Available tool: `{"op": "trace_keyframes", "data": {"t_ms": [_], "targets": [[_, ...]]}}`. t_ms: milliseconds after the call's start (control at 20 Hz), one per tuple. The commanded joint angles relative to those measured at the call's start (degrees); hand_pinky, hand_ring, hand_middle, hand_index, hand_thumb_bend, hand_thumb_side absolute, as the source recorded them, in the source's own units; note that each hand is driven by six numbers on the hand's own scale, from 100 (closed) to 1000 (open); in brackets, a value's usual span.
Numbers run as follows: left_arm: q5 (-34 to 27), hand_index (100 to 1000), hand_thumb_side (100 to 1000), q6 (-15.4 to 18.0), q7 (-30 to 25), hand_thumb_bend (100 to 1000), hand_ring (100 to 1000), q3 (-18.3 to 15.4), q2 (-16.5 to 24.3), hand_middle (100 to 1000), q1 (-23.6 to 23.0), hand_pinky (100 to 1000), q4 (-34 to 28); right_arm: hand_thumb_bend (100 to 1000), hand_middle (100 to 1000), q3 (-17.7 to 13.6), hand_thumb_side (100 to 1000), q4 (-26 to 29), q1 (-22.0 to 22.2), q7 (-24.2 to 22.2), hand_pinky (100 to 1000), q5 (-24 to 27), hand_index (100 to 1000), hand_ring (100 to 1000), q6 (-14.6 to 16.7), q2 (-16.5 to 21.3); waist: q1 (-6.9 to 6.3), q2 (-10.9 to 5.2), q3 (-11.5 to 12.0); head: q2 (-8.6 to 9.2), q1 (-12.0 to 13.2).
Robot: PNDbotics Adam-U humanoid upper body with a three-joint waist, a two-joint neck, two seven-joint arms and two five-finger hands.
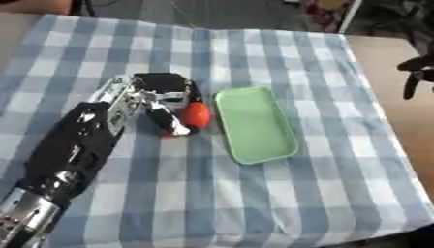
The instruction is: Pick up objects on the table and place them in the box.
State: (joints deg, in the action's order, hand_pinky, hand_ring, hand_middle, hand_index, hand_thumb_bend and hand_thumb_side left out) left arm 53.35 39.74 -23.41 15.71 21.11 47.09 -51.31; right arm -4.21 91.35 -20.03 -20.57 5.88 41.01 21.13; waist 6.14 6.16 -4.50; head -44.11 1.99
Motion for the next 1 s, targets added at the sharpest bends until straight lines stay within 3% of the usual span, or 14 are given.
{"op": "trace_keyframes", "data": {"t_ms": [50,250,500,1000], "targets": [[-1.51,686,493,6.45,-7.80,291,280,0.19,1.68,483,0.36,100,-1.24,100,594,-0.55,691,0.59,-0.67,-0.05,276,0.09,847,652,0.12,0.93,-0.15,-0.75,0.00,0.00,-0.56],[-3.60,662,512,5.50,-8.32,199,258,0.08,1.84,467,0.10,100,-1.88,100,595,-0.60,692,0.59,-0.60,0.01,278,0.09,847,653,0.16,0.96,-0.13,-0.80,0.02,0.00,-0.59],[-7.68,635,527,3.69,-8.55,170,239,-0.16,2.19,453,0.14,100,-4.30,100,595,-0.62,691,0.57,-0.56,0.03,278,0.05,847,653,0.17,0.98,-0.13,-0.82,0.08,0.00,-0.58],[-21.47,594,525,-2.01,-10.86,145,212,-0.12,2.79,444,1.76,100,-16.87,100,595,-0.61,690,0.53,-0.41,0.02,277,0.03,847,652,0.18,0.99,-0.15,-0.94,0.14,0.00,-0.49]]}}
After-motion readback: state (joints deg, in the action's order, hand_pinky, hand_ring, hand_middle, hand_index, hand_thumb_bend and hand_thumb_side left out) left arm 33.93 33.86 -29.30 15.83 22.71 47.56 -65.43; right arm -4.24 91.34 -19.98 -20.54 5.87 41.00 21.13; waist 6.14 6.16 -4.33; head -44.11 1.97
